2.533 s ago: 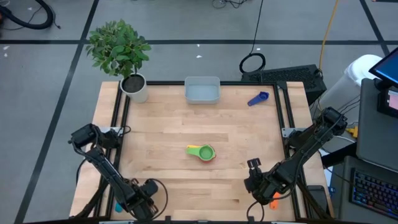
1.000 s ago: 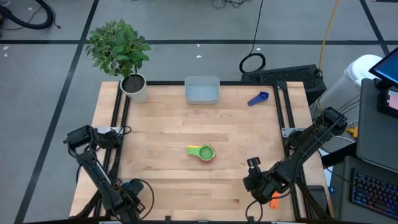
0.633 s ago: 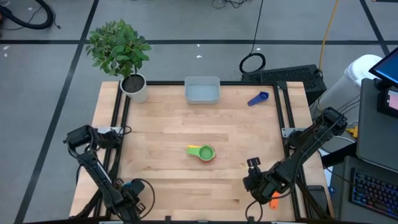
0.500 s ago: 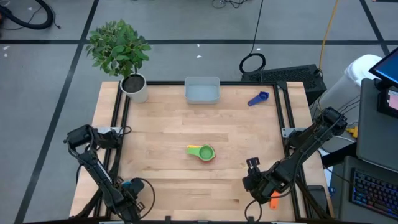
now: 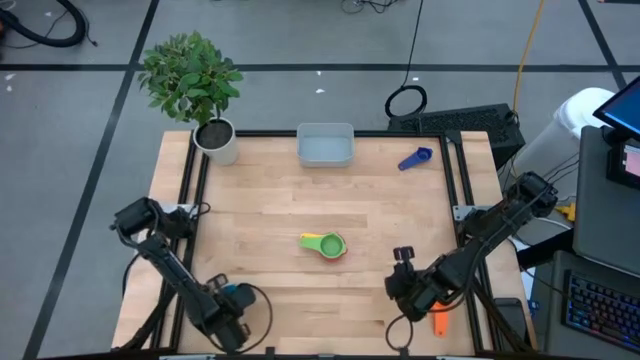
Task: Nest measuring cups in basket
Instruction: Stack the light blue measuring cup on top of the green measuring cup
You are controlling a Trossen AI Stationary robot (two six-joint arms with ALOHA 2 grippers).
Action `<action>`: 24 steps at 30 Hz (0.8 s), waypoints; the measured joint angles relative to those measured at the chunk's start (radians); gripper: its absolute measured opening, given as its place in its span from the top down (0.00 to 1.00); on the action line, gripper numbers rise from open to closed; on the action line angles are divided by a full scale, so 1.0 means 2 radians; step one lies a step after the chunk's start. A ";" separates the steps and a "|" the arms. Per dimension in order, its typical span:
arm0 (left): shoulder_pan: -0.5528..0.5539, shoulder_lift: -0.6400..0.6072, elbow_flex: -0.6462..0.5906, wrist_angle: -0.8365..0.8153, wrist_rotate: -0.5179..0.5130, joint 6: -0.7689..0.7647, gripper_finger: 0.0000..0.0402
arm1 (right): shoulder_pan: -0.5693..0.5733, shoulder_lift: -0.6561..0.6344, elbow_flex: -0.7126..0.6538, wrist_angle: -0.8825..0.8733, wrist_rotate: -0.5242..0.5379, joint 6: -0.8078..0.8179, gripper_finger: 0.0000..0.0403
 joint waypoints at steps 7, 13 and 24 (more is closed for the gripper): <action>0.061 0.000 0.040 -0.041 -0.042 0.161 0.97 | -0.025 0.000 0.000 -0.073 0.038 0.063 0.67; 0.101 0.000 0.085 -0.060 -0.095 0.368 0.97 | -0.027 0.000 0.000 -0.132 0.065 0.121 0.67; 0.220 0.000 0.161 -0.066 -0.127 0.712 0.97 | -0.016 0.000 0.000 -0.198 0.054 0.260 0.67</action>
